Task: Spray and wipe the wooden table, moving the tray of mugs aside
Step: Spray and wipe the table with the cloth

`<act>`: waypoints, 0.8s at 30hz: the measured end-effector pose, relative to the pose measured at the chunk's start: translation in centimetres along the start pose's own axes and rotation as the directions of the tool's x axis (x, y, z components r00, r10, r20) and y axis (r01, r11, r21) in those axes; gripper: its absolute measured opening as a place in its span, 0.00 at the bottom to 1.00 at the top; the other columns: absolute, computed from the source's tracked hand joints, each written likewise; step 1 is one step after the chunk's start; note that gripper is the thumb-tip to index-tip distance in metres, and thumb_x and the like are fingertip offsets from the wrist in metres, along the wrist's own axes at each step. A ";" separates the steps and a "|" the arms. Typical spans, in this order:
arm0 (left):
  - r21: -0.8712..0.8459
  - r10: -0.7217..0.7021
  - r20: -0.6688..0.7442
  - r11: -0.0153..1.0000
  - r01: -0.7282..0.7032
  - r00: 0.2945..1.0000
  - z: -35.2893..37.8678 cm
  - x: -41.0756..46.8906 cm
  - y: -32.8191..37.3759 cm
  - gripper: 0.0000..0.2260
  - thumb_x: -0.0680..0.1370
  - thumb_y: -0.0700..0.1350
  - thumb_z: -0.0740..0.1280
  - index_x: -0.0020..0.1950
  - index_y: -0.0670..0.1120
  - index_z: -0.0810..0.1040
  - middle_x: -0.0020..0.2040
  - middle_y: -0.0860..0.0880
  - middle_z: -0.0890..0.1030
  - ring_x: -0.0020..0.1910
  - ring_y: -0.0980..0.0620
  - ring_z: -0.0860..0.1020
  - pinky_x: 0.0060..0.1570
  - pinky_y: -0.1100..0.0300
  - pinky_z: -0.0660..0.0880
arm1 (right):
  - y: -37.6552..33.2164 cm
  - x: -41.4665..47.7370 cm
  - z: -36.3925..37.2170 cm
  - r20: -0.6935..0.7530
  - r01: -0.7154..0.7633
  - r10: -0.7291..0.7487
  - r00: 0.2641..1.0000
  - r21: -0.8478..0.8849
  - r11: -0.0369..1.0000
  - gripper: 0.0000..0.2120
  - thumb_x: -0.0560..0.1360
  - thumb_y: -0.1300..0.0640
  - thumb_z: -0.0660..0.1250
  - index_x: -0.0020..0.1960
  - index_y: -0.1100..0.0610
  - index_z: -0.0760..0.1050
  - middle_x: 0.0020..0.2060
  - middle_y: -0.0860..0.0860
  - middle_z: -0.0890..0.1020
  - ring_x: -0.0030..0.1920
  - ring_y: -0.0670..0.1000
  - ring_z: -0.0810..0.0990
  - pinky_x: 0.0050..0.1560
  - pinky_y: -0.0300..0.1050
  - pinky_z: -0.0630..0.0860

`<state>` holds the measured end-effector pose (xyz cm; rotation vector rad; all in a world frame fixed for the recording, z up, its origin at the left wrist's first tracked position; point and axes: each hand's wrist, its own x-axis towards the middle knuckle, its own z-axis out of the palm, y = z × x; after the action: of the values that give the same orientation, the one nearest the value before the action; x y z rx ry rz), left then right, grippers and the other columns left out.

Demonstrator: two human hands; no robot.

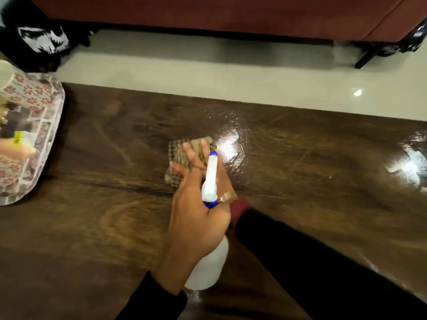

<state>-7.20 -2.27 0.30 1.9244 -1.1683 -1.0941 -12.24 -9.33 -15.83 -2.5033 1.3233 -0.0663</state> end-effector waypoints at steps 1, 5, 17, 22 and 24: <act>0.010 -0.011 -0.005 1.000 0.011 1.000 -0.8 0.2 -0.4 0.19 0.65 0.38 0.67 0.51 0.55 0.75 0.39 0.54 0.78 0.39 0.57 0.79 0.38 0.57 0.77 | -0.2 -2.5 -0.2 -0.046 0.061 -0.061 0.997 0.018 0.998 0.28 0.80 0.48 0.58 0.80 0.48 0.64 0.80 0.55 0.67 0.80 0.63 0.63 0.77 0.66 0.65; 0.033 -0.063 -0.005 0.997 0.063 0.998 -3.4 0.9 -2.4 0.13 0.64 0.37 0.68 0.46 0.46 0.73 0.39 0.47 0.77 0.36 0.48 0.76 0.36 0.42 0.77 | 5.1 -8.6 -2.2 0.094 0.063 -0.062 0.994 -0.009 0.998 0.39 0.74 0.46 0.65 0.82 0.38 0.56 0.85 0.50 0.52 0.83 0.66 0.47 0.76 0.75 0.56; -0.035 -0.093 -0.135 0.995 0.089 0.986 -7.0 -1.2 -5.6 0.15 0.64 0.39 0.68 0.48 0.50 0.73 0.42 0.46 0.77 0.42 0.46 0.78 0.44 0.42 0.81 | -3.4 12.6 -2.8 0.079 -0.158 0.160 0.984 -0.030 0.987 0.35 0.79 0.43 0.62 0.83 0.37 0.52 0.85 0.52 0.45 0.82 0.68 0.40 0.78 0.72 0.41; -0.033 -0.107 -0.149 0.994 0.104 0.983 -9.8 -1.6 -6.7 0.19 0.68 0.36 0.71 0.46 0.60 0.74 0.44 0.53 0.78 0.42 0.52 0.79 0.43 0.46 0.81 | -7.4 0.4 0.6 0.142 0.256 -0.253 0.957 -0.006 0.967 0.32 0.77 0.44 0.60 0.80 0.39 0.58 0.84 0.52 0.54 0.83 0.66 0.49 0.79 0.72 0.53; -0.020 -0.084 -0.139 0.996 0.082 0.987 -10.8 -1.8 -7.3 0.16 0.66 0.38 0.71 0.48 0.55 0.74 0.42 0.50 0.77 0.42 0.50 0.77 0.43 0.43 0.81 | -3.7 -1.7 -0.1 0.140 0.228 -0.226 0.964 0.006 0.974 0.36 0.73 0.46 0.62 0.80 0.37 0.58 0.84 0.50 0.54 0.83 0.64 0.49 0.79 0.71 0.52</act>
<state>4.74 3.37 -0.19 2.0192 -1.0096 -0.9902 -10.26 -6.04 -14.44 -2.6043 0.9806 0.0649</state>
